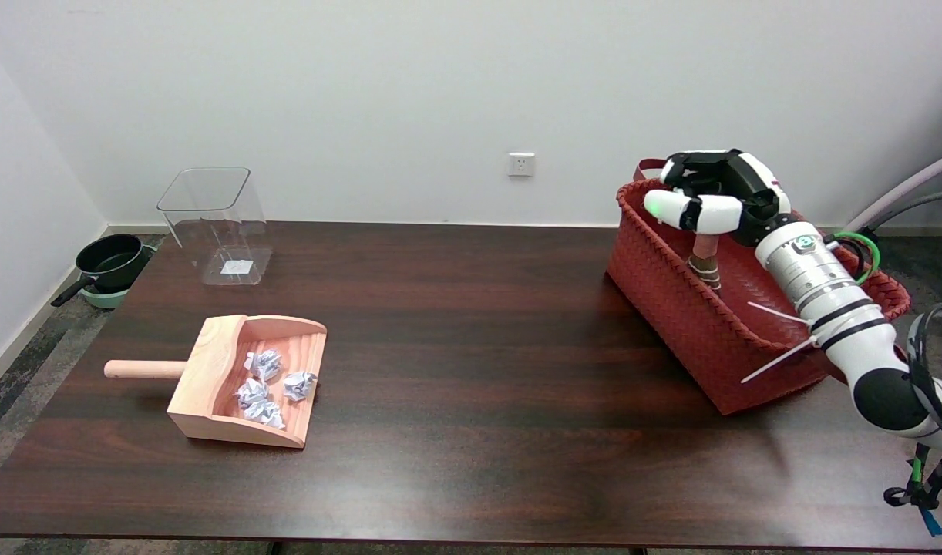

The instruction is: Place the broom in the basket.

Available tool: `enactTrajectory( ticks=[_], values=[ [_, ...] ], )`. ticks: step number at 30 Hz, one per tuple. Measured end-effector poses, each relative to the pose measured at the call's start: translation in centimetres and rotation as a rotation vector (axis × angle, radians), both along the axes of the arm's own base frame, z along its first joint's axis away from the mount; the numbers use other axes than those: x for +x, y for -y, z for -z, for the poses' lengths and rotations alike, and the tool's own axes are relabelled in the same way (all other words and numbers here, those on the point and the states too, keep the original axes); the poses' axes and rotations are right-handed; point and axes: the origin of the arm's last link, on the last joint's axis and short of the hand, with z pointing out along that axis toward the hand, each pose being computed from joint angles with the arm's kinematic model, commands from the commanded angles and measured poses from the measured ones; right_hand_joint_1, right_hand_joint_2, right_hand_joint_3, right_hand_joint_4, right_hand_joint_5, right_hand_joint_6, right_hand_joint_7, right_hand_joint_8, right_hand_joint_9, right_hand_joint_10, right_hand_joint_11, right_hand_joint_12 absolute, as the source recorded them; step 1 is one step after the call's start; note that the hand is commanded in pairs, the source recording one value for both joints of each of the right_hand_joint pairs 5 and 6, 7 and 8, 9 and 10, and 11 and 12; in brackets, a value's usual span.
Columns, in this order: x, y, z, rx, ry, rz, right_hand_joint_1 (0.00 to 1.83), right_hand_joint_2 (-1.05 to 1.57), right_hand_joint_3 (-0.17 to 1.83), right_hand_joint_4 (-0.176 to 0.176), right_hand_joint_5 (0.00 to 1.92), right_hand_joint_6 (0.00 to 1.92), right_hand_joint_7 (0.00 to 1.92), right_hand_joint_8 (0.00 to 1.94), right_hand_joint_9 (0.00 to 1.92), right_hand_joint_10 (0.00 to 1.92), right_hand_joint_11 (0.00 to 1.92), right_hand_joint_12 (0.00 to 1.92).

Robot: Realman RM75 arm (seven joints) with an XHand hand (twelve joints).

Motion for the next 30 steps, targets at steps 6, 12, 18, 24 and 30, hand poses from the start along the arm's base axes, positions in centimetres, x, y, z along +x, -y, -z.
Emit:
enactTrajectory(
  ticks=[6,12,18,24,30],
  values=[
    [-0.2,-0.2,0.1,-0.007,-0.002,-0.013,1.24,-0.09,0.93,0.000,0.77,0.77,1.28,1.28,1.16,1.16,0.98,0.98],
    [-0.3,-0.3,0.2,-0.013,-0.003,-0.021,1.22,-0.30,1.06,0.000,0.69,0.69,1.25,1.25,1.02,1.02,0.96,0.96],
    [-0.1,-0.3,0.1,-0.022,-0.006,-0.035,1.20,-0.67,1.26,0.000,0.49,0.49,0.98,0.98,0.77,0.77,0.85,0.85],
    [0.3,-0.5,-0.2,-0.044,-0.013,-0.070,1.19,-0.88,1.34,0.000,0.32,0.32,0.60,0.60,0.63,0.63,0.79,0.79],
    [0.8,-1.0,-0.8,-0.079,-0.024,-0.111,1.19,-0.86,1.13,0.000,0.29,0.29,0.56,0.56,0.59,0.59,0.76,0.76]
  ],
)
